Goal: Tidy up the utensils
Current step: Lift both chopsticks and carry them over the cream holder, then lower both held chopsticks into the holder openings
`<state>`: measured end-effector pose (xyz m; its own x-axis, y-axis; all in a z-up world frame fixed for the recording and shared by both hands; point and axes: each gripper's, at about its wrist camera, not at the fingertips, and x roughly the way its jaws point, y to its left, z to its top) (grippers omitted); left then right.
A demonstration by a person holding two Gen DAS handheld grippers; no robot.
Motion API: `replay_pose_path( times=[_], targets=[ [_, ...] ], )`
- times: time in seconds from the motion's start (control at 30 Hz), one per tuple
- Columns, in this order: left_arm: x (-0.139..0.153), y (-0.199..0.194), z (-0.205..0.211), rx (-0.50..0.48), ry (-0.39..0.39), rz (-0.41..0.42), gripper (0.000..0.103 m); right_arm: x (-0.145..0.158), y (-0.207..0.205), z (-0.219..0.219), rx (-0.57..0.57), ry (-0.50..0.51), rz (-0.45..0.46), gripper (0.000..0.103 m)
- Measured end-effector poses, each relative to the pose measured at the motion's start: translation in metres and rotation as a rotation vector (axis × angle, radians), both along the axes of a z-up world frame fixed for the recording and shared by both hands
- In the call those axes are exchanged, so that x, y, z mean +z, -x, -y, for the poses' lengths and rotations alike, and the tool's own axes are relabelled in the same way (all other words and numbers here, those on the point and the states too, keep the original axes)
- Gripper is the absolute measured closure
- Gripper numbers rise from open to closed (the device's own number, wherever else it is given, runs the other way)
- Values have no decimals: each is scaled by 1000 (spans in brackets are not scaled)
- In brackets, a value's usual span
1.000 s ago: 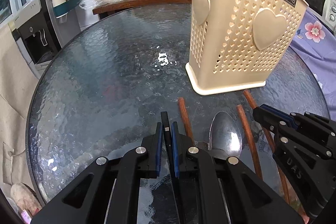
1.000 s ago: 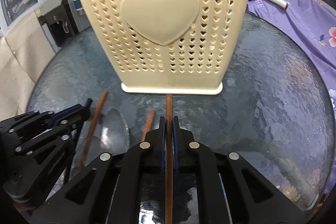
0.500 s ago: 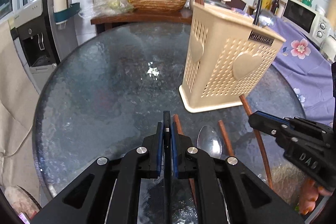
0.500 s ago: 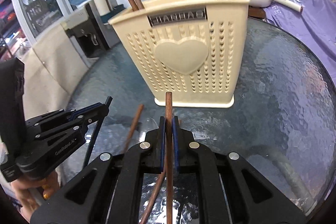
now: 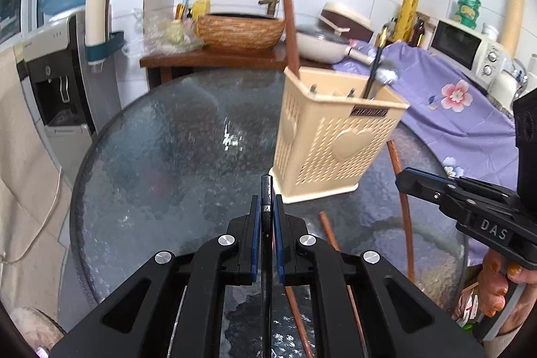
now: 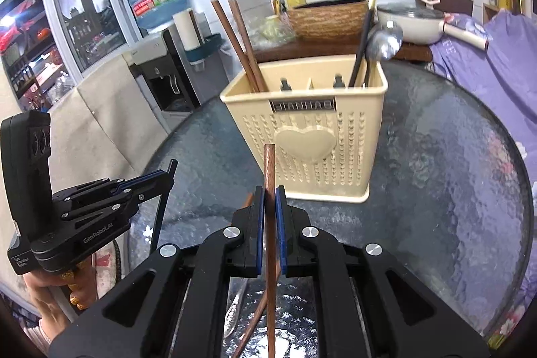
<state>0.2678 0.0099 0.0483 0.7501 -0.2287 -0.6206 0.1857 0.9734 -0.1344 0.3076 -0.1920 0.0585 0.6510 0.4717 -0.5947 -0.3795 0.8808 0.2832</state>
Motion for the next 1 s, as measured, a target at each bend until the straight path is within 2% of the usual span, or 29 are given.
replay_pose_path(
  times=[0.4,1.0],
  targets=[
    [47,25,6,-31,-6,138,96,52,23,4,15,11,128,96],
    [76,39,16,-59,-37,240,96,79,37,-6,43,73,210,96]
  ],
)
